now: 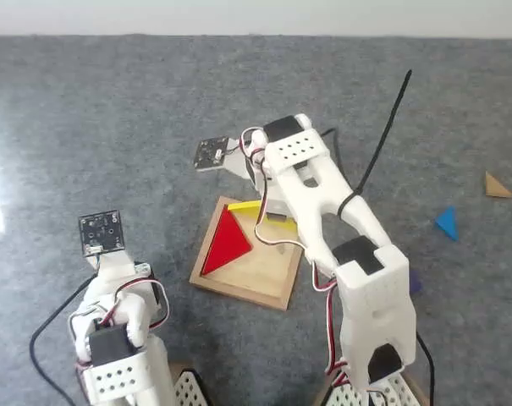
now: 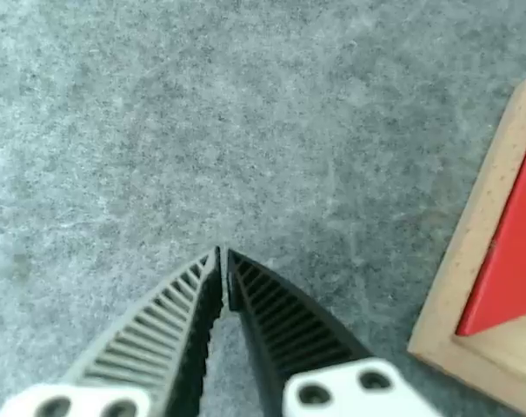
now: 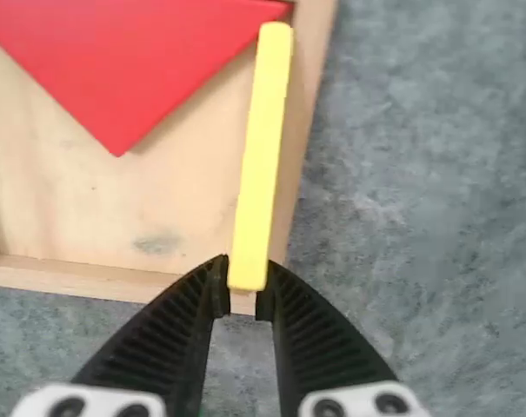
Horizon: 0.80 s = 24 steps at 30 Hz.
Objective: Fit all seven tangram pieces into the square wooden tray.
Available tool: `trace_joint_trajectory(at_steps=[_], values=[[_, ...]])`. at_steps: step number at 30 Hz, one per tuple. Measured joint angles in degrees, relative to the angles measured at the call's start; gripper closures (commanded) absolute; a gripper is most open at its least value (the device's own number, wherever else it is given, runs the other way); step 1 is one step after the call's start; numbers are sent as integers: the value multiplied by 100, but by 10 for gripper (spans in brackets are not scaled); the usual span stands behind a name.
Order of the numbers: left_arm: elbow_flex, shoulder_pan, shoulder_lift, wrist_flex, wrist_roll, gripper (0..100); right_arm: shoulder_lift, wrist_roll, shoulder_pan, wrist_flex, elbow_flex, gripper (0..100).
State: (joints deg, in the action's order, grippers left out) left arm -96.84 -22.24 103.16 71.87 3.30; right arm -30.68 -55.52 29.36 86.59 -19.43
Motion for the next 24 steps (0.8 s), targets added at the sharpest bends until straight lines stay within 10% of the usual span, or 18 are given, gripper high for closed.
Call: trace_joint_trajectory(at_steps=[24], values=[[0, 0, 0, 0, 0, 987, -571, 0, -44, 510, -668, 993]])
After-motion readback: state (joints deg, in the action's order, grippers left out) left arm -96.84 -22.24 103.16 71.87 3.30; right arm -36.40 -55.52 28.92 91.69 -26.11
